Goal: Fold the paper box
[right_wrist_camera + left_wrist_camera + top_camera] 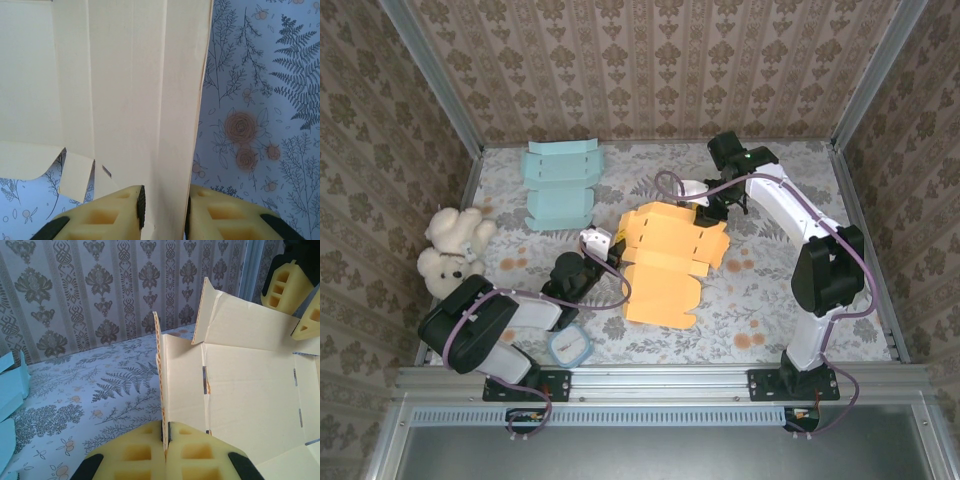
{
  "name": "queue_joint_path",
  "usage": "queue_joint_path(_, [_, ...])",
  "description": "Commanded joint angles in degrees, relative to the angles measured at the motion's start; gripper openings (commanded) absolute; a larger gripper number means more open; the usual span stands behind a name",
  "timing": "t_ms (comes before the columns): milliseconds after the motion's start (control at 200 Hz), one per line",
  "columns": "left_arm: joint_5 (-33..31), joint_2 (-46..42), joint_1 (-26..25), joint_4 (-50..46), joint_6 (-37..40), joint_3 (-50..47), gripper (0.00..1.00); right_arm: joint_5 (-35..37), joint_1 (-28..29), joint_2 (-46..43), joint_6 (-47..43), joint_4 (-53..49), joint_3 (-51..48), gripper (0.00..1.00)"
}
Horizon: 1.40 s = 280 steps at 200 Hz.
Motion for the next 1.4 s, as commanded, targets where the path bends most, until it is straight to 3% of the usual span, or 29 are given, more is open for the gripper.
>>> queue_joint_path(0, [0.3, -0.6, -0.5, 3.4, 0.8, 0.3, 0.0, -0.3, 0.2, 0.6, -1.4, -1.1, -0.9, 0.29])
queue_joint_path(390, [-0.1, -0.6, -0.7, 3.4, 0.7, 0.3, 0.0, 0.4, 0.0, 0.6, -1.7, -1.0, -1.7, 0.24])
queue_joint_path(470, [-0.2, -0.7, -0.7, 3.4, 0.7, 0.3, 0.0, 0.3, 0.1, 0.7, -1.7, -1.0, -1.8, 0.19])
queue_joint_path(610, [-0.5, -0.3, -0.7, 3.4, 0.4, 0.5, 0.0, 0.8, 0.0, 0.9, -2.1, -1.0, -1.8, 0.0])
queue_joint_path(740, [-4.0, -0.4, -0.7, 3.4, -1.3, 0.4, 0.0, 3.5, 0.0, 1.0, 0.0, -1.2, -0.7, 0.0])
queue_joint_path(840, [-8.1, -1.8, -0.7, 3.3, -4.6, -0.2, 0.09, 5.7, -0.2, 1.9, 3.7, -2.7, 2.1, 0.0])
queue_joint_path(900, [-8.8, -3.4, -0.8, 3.0, -6.8, -0.6, 0.23, 6.5, -0.2, 2.8, 5.7, -4.1, 3.8, 0.0])
queue_joint_path(950, [-8.3, -5.2, -0.7, 2.4, -8.7, -1.0, 0.25, 7.1, -0.2, 3.4, 6.6, -5.0, 4.9, 0.0])
queue_joint_path(1085, [-2.4, -11.7, -1.3, -4.4, -15.5, -0.3, 0.25, 9.7, -0.4, 3.7, 7.6, -4.5, 4.9, 0.0])
queue_joint_path(1205, [2.5, -16.1, -4.8, -14.3, -17.6, 3.9, 0.25, 10.2, -0.5, 3.6, 7.7, -4.5, 5.4, 0.0])
queue_joint_path(1395, [3.1, -13.8, -7.7, -26.3, -18.3, 12.8, 0.24, 8.1, -0.9, 3.2, 7.0, -4.3, 5.0, 0.0])
